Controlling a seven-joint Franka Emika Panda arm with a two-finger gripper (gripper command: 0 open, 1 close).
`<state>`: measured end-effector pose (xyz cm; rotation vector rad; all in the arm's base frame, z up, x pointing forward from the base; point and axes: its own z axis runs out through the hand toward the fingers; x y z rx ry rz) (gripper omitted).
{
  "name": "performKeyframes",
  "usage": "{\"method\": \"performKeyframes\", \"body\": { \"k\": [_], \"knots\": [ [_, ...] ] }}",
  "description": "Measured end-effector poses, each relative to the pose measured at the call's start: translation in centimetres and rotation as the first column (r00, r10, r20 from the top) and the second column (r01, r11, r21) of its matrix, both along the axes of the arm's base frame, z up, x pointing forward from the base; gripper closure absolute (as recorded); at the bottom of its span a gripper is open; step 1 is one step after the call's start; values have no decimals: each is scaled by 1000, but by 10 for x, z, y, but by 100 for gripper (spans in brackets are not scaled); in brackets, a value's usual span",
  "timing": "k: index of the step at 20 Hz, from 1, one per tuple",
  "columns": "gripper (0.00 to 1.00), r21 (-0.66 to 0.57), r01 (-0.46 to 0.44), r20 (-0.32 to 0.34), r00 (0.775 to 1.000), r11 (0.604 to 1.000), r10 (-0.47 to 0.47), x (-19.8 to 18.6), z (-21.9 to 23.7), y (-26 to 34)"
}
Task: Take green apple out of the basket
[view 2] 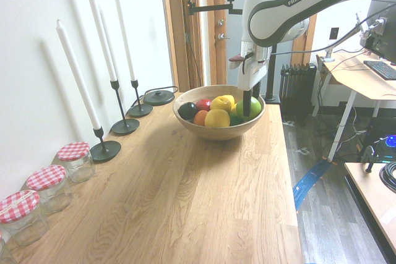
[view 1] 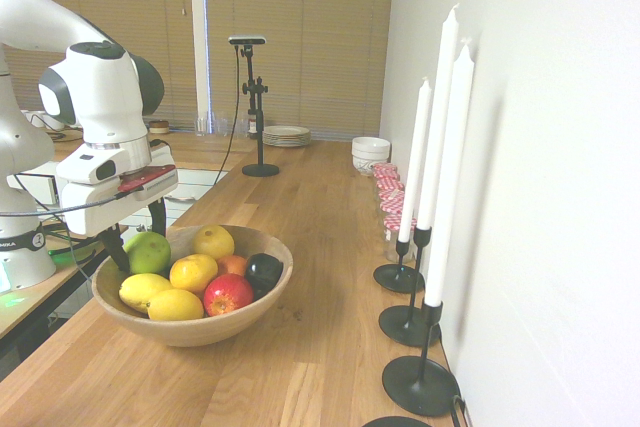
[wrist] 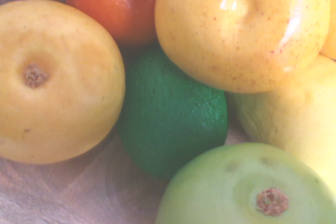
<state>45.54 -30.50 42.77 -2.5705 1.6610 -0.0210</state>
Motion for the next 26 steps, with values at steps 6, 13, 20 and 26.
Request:
{"method": "performKeyframes", "body": {
  "k": [6, 13, 20, 26],
  "knots": [
    [100, -12, -13, 24, 1000, 1000, 14, 5, 22, 3],
    [100, -69, -134, 76, 987, 989, 139, 41, 103, 99],
    [100, -111, -237, 59, 968, 965, 244, 86, 116, 227],
    [100, -99, -283, 3, 959, 954, 285, 123, 76, 281]
  ]
}}
